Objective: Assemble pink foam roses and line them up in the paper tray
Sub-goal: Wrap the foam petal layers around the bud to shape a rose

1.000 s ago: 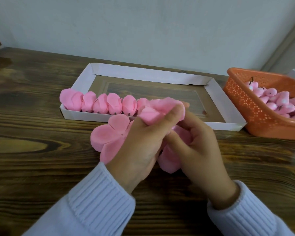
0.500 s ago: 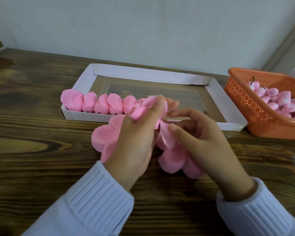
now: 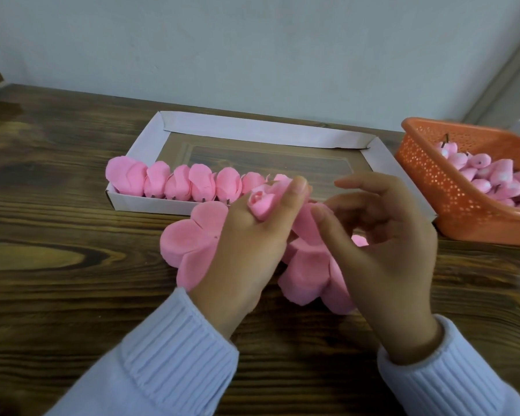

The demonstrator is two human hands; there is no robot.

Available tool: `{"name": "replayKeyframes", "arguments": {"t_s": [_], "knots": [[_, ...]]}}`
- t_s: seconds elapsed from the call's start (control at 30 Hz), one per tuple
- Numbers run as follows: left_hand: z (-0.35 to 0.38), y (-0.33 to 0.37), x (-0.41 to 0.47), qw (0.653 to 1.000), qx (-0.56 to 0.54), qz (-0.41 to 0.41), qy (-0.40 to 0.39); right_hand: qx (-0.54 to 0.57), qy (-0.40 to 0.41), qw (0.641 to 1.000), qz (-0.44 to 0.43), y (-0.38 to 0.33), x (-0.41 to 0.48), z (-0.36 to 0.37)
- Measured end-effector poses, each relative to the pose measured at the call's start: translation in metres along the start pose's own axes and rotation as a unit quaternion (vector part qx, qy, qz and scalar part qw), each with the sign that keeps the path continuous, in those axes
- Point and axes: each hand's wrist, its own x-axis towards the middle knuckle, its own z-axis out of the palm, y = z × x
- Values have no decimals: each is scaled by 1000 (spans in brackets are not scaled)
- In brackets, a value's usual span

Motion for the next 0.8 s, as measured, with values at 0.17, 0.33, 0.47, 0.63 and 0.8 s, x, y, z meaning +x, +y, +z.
{"name": "replayKeyframes", "arguments": {"t_s": [0.17,0.33,0.47,0.63,0.8], "knots": [[4,0,-2,997,34,24,-71,85,32,995,46,-1,3,-3],[4,2,-3,990,-68,-15,-119,182,52,977,96,0,6,-3],[2,1,-1,974,-157,-22,-162,195,10,964,178,5,5,-2],[2,1,-3,988,-135,12,-80,146,-82,961,218,9,3,3],[1,7,-6,993,-91,69,-41,158,-120,949,244,5,1,2]]}}
